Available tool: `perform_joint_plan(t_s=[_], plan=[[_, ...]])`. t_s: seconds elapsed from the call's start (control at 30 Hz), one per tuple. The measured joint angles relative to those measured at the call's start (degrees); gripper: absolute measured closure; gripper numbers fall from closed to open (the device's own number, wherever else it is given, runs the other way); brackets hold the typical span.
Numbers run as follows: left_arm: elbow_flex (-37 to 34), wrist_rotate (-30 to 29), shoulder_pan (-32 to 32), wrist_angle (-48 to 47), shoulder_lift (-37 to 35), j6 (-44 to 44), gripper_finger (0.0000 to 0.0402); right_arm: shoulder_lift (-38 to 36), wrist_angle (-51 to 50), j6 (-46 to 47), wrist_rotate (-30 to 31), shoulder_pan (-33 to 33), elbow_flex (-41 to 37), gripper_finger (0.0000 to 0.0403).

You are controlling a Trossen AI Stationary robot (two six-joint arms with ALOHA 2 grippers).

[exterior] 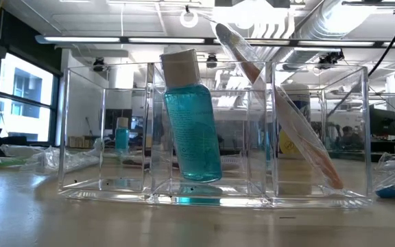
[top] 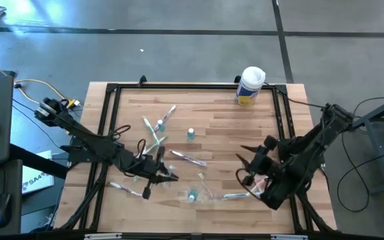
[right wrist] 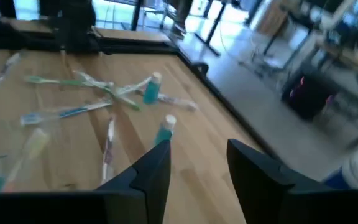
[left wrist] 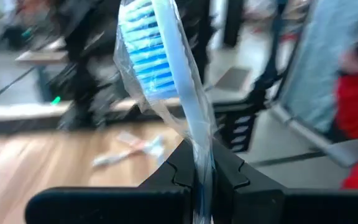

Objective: Pick & Place toothbrushing station
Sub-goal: Put the blue toothbrush into the transparent organizer

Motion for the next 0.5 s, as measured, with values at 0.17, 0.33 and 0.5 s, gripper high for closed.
perform_joint_plan(t_s=[0.17, 0.33, 0.5], plan=[[-0.09, 4.26, -0.13, 4.61, 3.49, 2.47, 0.0389, -5.21, 7.53, 11.73, 1.25, 0.22, -8.77, 0.0254], [0.02, 1.75, -0.35, 7.45, 6.53, 3.07, 0.0389, -6.69, 13.03, 16.67, 4.3, 1.88, -16.76, 0.0254], [-0.06, -6.86, -0.18, 8.51, 8.81, -0.03, 0.0389, -6.97, 15.8, 18.61, 11.74, 2.71, -21.66, 0.0254]])
